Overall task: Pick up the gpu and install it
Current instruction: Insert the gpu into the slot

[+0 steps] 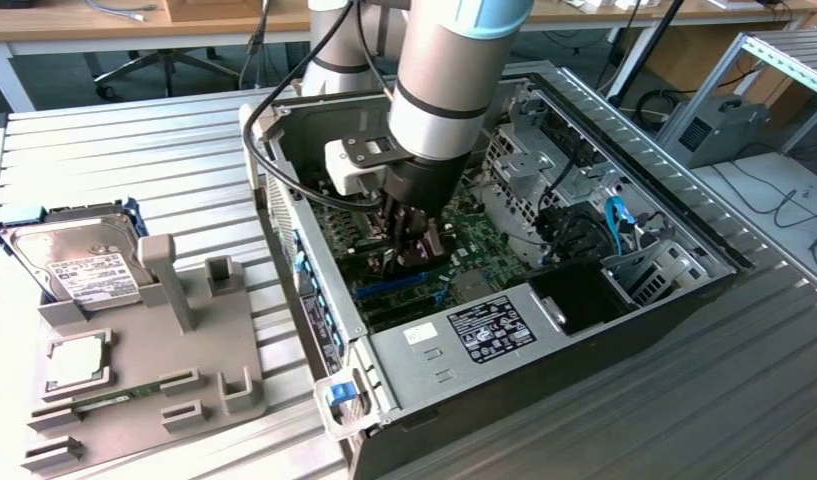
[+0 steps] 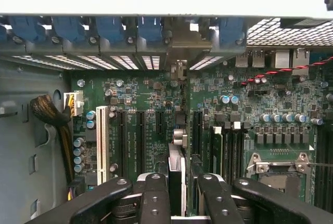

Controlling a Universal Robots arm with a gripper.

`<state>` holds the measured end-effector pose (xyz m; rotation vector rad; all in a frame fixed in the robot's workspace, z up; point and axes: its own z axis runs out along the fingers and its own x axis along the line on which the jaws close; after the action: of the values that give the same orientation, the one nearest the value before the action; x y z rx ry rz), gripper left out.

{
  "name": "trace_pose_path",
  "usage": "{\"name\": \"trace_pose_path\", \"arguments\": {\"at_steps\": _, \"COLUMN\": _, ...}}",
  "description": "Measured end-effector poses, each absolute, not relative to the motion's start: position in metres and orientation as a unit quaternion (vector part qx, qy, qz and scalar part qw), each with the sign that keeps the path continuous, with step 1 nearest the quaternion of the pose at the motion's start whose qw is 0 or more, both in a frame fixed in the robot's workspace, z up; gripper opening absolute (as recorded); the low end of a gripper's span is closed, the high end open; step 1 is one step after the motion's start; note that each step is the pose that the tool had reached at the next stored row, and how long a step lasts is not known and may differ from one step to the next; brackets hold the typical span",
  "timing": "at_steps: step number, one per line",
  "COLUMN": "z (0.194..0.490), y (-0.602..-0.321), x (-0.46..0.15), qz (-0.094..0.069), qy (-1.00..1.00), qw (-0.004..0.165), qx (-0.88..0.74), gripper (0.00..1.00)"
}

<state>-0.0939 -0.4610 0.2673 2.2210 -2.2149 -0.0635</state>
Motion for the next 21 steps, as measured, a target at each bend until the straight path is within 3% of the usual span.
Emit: {"name": "trace_pose_path", "arguments": {"at_steps": 21, "z": 0.2581, "y": -0.4583, "x": -0.0939, "qz": -0.018, "qy": -0.704, "qw": 0.004, "qx": 0.710, "gripper": 0.26}}
